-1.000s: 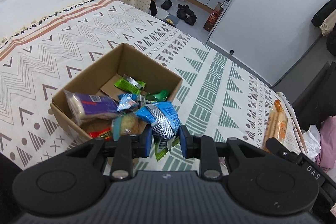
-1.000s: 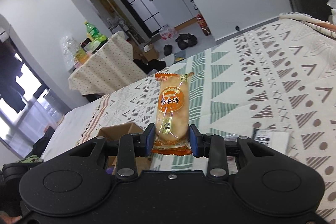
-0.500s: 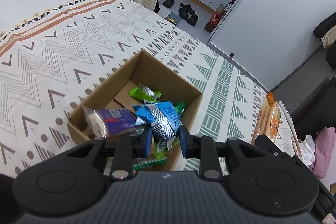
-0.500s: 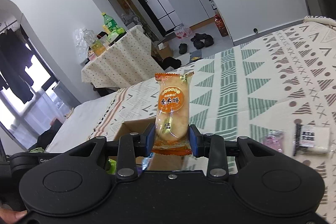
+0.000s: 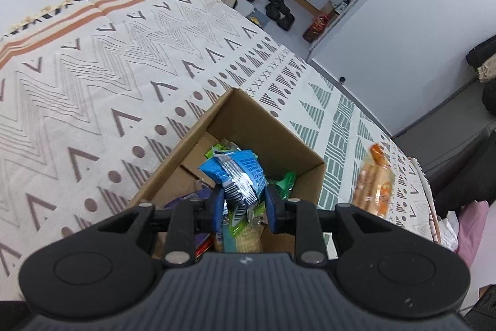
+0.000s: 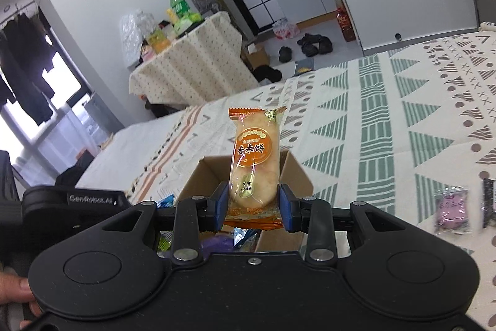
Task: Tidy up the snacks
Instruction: 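Carry both packets over the cardboard box and open both tools to drop them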
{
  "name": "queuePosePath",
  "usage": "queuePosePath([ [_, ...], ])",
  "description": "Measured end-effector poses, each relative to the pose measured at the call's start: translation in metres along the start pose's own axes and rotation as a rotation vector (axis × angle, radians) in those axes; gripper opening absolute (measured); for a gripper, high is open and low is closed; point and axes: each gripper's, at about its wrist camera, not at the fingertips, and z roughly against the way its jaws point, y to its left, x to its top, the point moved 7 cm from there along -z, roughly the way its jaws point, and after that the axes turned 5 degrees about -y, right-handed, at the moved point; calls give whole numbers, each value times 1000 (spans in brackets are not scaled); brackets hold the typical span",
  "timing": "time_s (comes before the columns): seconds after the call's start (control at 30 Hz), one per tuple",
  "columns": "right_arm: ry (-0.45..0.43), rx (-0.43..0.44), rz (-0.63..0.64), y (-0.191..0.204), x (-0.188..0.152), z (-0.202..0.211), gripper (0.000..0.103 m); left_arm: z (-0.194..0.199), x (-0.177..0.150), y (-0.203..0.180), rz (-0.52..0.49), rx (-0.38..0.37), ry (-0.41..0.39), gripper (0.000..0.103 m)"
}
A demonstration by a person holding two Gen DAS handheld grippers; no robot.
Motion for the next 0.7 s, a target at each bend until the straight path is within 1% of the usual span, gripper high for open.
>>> queuePosePath([
  [0.13, 22, -2, 16, 7, -5, -8, 34, -7, 1, -2, -8, -33, 14, 32],
  [0.17, 28, -2, 19, 8, -6, -10, 34, -8, 1, -2, -5, -36, 21, 36],
  [0.2, 33, -4, 22, 9, -7, -12, 34, -10, 1, 0, -2, -34, 24, 40],
  [0.33, 49, -6, 27, 11, -10, -20, 35, -11, 2, 8, 18, -2, 20, 50],
  [0.37, 52, -9, 27, 10, -11, -21, 39, -11, 2, 10, 24, 8, 19, 54],
  [0.4, 56, -17, 25, 9, -12, -22, 39, -11, 2, 12, 25, 20, 19, 59],
  [0.47, 60, -19, 23, 8, -12, -22, 52, -11, 1, 16, 28, 51, 26, 62],
  [0.53, 47, -38, 22, 5, -9, -18, 54, -12, -1, 18, 35, 68, 39, 63],
  [0.63, 50, -67, -8, -5, -6, -12, 55, -9, -3, 15, 22, 78, 41, 66],
  [0.7, 51, -85, -20, -12, -4, -9, 57, -6, -5, 11, 16, 78, 48, 74],
])
